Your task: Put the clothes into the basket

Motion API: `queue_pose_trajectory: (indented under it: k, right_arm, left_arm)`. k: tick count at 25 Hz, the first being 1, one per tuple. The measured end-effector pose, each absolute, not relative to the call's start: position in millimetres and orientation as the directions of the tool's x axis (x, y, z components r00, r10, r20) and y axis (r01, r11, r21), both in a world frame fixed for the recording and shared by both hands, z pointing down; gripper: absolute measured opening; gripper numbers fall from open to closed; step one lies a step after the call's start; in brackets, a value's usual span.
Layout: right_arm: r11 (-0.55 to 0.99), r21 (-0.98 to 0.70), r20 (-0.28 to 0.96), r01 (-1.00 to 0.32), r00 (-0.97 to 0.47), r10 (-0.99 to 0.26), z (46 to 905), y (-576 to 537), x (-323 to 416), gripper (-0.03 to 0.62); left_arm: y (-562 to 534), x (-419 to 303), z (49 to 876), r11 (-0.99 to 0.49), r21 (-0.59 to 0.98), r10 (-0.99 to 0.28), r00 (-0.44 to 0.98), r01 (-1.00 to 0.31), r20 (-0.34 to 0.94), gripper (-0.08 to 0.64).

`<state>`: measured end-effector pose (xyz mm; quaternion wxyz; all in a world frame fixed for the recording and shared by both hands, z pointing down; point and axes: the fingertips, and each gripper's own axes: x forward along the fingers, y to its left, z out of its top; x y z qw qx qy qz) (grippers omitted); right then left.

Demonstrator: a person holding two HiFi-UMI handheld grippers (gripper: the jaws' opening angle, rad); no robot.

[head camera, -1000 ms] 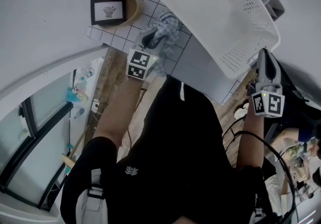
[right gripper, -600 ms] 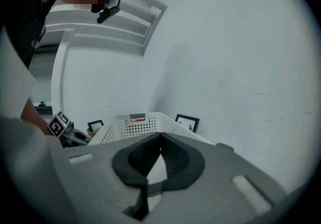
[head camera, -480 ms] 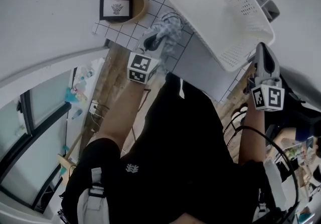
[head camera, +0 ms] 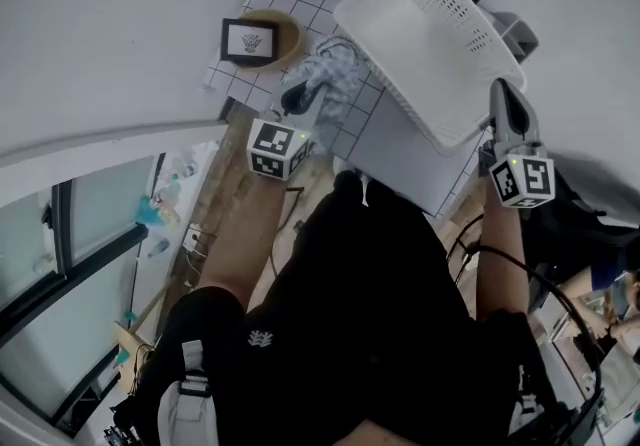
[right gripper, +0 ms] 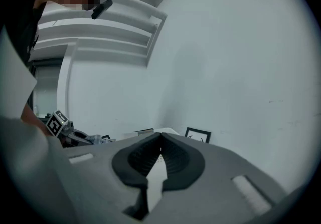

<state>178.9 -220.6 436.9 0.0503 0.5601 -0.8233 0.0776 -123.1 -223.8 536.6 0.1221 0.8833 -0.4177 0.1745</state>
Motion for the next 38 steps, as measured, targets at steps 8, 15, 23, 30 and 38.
queue_pose_trajectory:
  k: [8, 15, 23, 30, 38]
  right_arm:
    - [0.403, -0.076, 0.144, -0.912, -0.410, -0.901, 415.7, -222.2, 162.6, 0.002]
    - [0.407, -0.066, 0.108, -0.911, -0.412, -0.905, 391.6, -223.8, 167.7, 0.002]
    - [0.427, -0.068, 0.094, -0.902, -0.431, -0.897, 377.6, -222.8, 162.5, 0.002]
    - [0.423, -0.074, 0.059, -0.903, -0.428, -0.902, 365.1, -220.0, 162.8, 0.002]
    - [0.402, -0.085, 0.040, -0.912, -0.406, -0.913, 352.2, -214.5, 173.6, 0.002]
  left_arm:
    - [-234.1, -133.9, 491.9, -0.592, 0.037, -0.748, 0.565, -0.805, 0.348, 0.057]
    - [-238.5, -131.7, 457.8, -0.585, 0.009, -0.772, 0.560, -0.811, 0.301, 0.048]
    - [-238.6, -128.7, 423.2, -0.583, -0.009, -0.787, 0.562, -0.812, 0.253, 0.044]
    - [-246.0, -119.4, 393.3, -0.595, -0.037, -0.792, 0.578, -0.803, 0.199, 0.044]
    - [-256.1, -98.2, 369.6, -0.632, -0.062, -0.770, 0.618, -0.772, 0.161, 0.044]
